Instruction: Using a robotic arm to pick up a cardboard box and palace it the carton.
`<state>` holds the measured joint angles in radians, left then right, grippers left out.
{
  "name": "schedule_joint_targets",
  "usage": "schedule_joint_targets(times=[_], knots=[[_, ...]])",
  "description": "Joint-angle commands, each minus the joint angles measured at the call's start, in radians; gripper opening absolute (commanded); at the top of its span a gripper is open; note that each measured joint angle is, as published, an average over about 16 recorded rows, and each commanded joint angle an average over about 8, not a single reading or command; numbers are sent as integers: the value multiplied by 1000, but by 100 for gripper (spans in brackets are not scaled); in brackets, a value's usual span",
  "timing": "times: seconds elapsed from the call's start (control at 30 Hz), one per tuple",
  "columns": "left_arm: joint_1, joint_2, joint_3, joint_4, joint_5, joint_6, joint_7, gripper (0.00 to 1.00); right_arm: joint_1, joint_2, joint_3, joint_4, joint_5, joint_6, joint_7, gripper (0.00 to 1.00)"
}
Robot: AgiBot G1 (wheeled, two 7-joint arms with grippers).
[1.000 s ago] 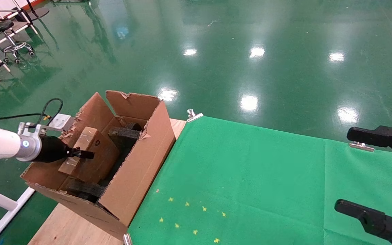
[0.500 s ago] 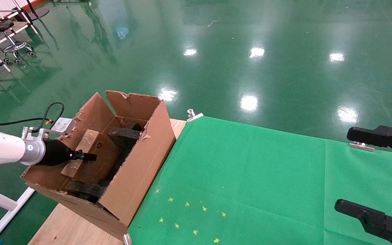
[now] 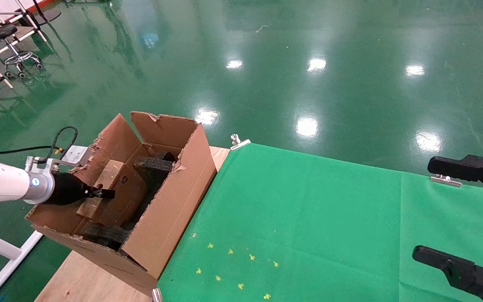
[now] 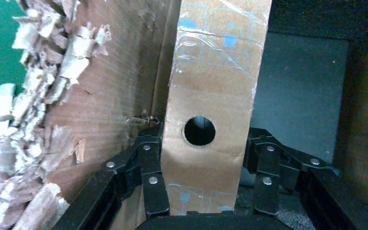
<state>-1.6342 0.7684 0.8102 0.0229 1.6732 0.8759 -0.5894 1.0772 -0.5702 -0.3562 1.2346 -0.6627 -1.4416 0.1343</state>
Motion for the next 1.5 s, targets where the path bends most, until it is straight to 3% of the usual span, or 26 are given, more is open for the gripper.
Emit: schedule_joint_targets(times=[0.03,0.43,0.67,1.03,1.3,1.5], knots=[[-5,0,2,0,3,1,-3,100,0,0,0,0,0,0,0,100],[-59,-9,11,-10,15,33,-13,100,0,0,0,0,0,0,0,100],[-147,-27,-6,-41,-10,103,-29,100,0,0,0,0,0,0,0,100],[-316,-69,-101,-137,-158,409,-105,100,0,0,0,0,0,0,0,100],[-313,-61,-188,-165,-306,620,-195,100,0,0,0,0,0,0,0,100],[-300,-52,-214,-163,-353,676,-216,100,0,0,0,0,0,0,0,100]])
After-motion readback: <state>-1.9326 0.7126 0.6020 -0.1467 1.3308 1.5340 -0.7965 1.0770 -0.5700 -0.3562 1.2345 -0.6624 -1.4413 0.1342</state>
